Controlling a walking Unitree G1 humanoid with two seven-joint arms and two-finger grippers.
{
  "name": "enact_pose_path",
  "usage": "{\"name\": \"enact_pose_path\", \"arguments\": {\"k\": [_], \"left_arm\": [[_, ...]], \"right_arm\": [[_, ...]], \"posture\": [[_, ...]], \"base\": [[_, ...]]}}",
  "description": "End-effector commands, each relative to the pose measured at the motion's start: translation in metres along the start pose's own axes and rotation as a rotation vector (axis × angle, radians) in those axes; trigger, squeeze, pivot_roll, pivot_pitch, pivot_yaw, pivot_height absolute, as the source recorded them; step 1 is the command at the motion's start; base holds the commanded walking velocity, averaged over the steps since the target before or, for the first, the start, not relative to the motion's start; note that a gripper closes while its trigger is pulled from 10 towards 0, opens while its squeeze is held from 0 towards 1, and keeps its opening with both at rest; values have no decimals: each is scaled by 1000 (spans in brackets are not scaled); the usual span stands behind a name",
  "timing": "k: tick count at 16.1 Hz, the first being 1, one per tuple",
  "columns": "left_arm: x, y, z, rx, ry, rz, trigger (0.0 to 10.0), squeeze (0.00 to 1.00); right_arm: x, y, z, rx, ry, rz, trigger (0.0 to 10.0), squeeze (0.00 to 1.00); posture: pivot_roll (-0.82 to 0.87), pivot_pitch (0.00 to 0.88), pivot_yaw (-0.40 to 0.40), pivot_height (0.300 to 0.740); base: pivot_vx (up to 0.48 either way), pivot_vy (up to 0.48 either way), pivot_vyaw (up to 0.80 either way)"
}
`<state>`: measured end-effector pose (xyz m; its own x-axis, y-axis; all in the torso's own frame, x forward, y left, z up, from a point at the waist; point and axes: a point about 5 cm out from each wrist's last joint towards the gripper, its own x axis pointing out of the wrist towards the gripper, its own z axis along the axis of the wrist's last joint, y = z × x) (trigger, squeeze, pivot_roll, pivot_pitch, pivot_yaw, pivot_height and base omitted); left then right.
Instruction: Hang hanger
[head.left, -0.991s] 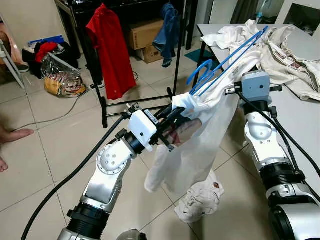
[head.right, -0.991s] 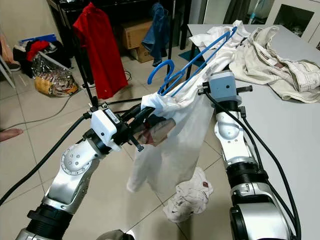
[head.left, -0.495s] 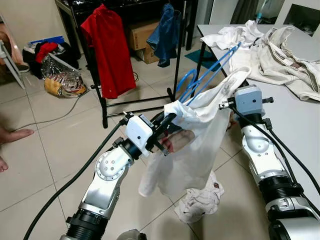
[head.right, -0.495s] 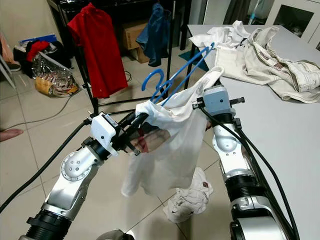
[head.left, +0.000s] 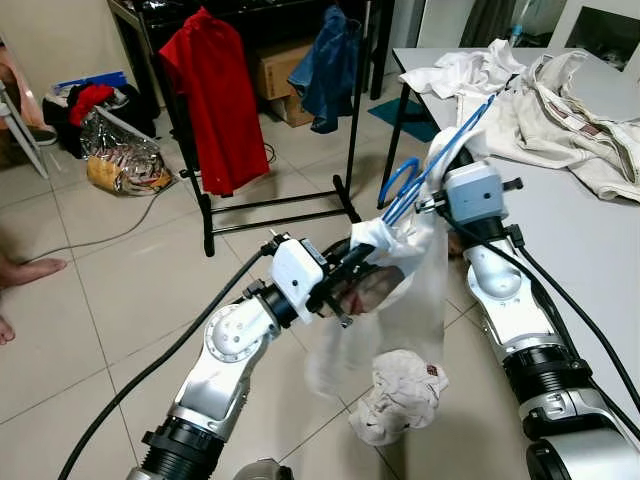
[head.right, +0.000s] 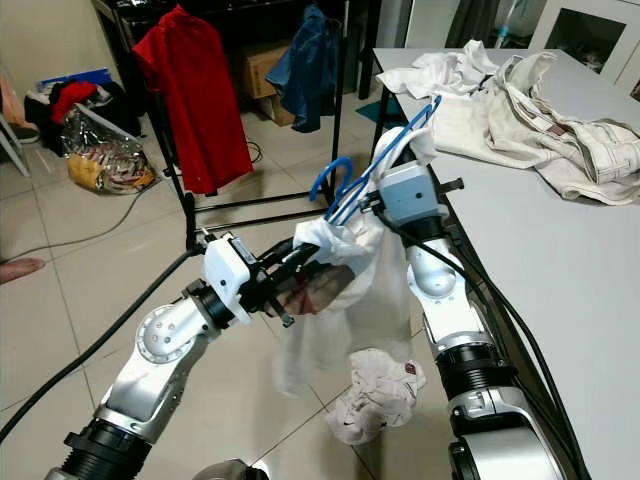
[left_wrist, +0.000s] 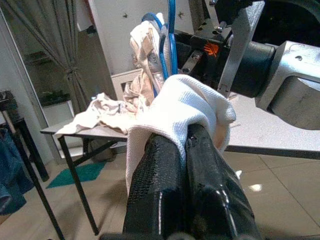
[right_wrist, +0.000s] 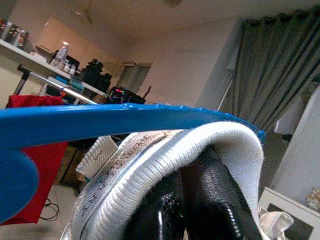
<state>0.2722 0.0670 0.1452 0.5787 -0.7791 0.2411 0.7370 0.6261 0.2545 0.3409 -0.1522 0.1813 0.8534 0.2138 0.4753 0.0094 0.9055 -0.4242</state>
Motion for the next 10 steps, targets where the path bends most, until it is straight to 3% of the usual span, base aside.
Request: {"name": "enact_pose_path", "arguments": {"k": [1, 4, 7, 10], "left_arm": [[2, 0, -1, -10, 5, -13, 10000, 0], [1, -1, -5, -17, 10, -9, 10000, 0], [-4, 0, -10, -23, 33, -7, 10000, 0], [-14, 1, -17, -39, 67, -1, 10000, 0]], "right_arm": [[5, 1, 8, -8, -41, 0, 10000, 0], [7, -2, -1, -12, 17, -22, 10000, 0], [1, -2, -22, 22, 151, -63, 10000, 0], [-5, 11, -28, 12, 170, 14, 10000, 0]], "posture": [[23, 0, 34, 723], [22, 0, 36, 723], [30, 0, 31, 723], [33, 0, 28, 723]], "base": [[0, 0, 0], [0, 0, 0], [0, 0, 0], [0, 0, 0]]}}
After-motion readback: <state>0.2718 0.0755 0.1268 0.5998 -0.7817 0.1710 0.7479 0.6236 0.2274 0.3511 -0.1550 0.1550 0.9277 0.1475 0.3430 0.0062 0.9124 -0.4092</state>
